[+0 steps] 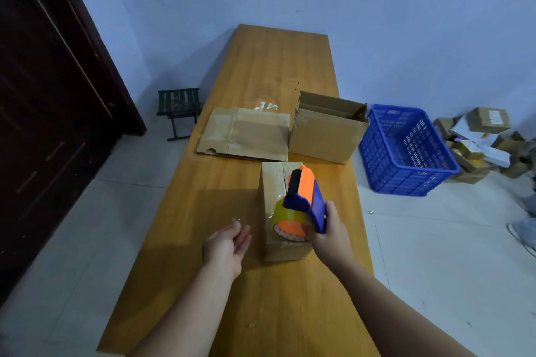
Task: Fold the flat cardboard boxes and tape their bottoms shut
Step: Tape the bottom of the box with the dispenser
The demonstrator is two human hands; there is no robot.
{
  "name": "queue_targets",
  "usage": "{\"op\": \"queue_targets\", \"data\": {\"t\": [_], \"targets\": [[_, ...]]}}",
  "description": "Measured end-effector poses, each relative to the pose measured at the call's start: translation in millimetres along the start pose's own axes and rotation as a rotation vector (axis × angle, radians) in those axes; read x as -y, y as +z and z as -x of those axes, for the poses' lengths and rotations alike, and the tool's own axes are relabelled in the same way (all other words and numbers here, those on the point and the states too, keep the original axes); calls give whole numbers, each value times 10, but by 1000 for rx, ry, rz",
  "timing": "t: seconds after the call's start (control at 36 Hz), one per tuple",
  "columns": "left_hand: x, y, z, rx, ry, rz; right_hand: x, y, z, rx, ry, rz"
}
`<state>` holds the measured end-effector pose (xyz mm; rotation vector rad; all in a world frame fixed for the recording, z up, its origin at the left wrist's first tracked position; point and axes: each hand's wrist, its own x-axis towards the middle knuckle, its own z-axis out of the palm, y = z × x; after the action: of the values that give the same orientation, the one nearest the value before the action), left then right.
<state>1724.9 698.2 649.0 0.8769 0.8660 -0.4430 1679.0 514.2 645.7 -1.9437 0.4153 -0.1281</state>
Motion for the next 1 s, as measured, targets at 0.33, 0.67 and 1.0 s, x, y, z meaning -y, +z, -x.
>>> {"op": "queue_targets", "data": {"t": [0.33, 0.67, 1.0], "targets": [[388, 175, 151, -15, 27, -28, 61, 13, -23, -90, 101, -302], [465, -3, 150, -23, 77, -119, 2, 67, 90, -128, -17, 53], [404, -43, 68, 52, 105, -195, -15, 13, 61, -104, 16, 26]]}}
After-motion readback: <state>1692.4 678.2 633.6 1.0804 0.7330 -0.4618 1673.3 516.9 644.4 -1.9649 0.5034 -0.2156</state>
